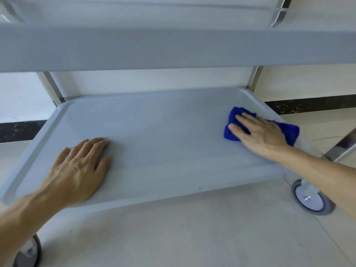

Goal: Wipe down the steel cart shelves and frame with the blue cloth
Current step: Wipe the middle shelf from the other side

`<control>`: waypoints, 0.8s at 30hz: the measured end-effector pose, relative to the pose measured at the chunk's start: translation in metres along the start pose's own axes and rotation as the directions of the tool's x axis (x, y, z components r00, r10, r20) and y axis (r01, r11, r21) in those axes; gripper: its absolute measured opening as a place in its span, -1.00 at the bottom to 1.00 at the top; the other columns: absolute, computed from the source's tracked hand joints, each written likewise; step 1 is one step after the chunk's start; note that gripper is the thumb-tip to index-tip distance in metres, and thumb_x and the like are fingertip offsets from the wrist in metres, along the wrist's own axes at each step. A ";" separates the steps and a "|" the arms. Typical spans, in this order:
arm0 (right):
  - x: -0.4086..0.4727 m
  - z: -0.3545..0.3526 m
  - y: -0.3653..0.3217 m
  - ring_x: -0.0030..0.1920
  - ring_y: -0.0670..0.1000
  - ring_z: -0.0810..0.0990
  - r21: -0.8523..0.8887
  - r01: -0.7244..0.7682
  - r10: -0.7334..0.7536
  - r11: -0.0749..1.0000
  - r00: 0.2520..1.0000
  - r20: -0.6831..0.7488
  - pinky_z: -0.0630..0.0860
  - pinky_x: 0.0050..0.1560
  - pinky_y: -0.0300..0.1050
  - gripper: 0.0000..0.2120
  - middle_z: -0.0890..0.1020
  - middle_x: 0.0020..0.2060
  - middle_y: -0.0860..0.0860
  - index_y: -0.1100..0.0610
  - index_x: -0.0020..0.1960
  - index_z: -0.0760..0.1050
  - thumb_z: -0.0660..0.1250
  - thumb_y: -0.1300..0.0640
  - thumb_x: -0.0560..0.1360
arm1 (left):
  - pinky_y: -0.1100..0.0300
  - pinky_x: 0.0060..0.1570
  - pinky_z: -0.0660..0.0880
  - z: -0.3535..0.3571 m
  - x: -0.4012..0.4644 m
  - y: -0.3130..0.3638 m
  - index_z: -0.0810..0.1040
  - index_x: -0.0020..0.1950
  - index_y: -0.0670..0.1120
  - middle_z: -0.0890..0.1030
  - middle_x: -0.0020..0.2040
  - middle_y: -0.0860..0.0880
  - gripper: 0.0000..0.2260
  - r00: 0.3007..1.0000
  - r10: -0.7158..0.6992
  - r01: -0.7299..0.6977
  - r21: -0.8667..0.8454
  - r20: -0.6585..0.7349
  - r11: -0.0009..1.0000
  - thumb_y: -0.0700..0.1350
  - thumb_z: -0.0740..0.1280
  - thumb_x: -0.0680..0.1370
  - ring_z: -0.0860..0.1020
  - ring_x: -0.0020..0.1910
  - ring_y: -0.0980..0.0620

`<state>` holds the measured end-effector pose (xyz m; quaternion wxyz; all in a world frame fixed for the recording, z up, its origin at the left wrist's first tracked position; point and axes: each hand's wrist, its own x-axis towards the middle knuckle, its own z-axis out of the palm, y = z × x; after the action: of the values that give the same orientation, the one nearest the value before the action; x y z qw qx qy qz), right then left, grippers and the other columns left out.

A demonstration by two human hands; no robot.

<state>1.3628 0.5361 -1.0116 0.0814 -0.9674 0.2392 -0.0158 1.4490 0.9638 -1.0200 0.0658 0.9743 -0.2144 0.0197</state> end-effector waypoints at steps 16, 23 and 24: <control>-0.104 -0.031 0.072 0.56 -0.11 0.12 0.043 0.096 -0.098 0.994 0.995 0.028 0.04 0.57 -0.04 -0.33 0.19 0.56 -0.19 -0.20 0.54 0.21 -0.08 -0.40 0.50 | -0.10 0.52 -0.15 0.030 -0.001 0.151 -0.04 0.56 0.29 0.00 0.61 0.18 -0.53 0.956 0.278 -0.270 -0.089 0.095 0.959 0.18 -0.18 0.63 -0.06 0.60 -0.06; -0.102 -0.011 0.031 0.57 -0.05 0.10 0.115 0.212 -0.212 0.970 0.977 -0.008 0.07 0.55 0.05 -0.34 0.18 0.56 -0.22 -0.24 0.52 0.22 -0.06 -0.47 0.51 | -0.13 0.52 -0.14 0.029 0.004 0.155 -0.06 0.56 0.27 -0.02 0.61 0.18 -0.52 0.952 0.286 -0.279 -0.077 0.109 0.957 0.18 -0.21 0.62 -0.06 0.60 -0.07; -0.108 -0.010 0.028 0.57 -0.10 0.09 0.166 0.311 -0.317 0.936 0.948 0.011 0.06 0.55 -0.01 -0.34 0.19 0.55 -0.24 -0.26 0.52 0.22 0.01 -0.48 0.49 | -0.12 0.52 -0.13 0.028 0.005 0.154 -0.04 0.56 0.27 0.00 0.61 0.17 -0.53 0.950 0.293 -0.285 -0.082 0.108 0.955 0.17 -0.19 0.62 -0.05 0.59 -0.07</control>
<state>1.2536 0.5601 -1.0053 0.1605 -0.9835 0.0782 -0.0296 1.3887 0.8192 -1.0289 0.0809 0.9292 -0.3588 -0.0361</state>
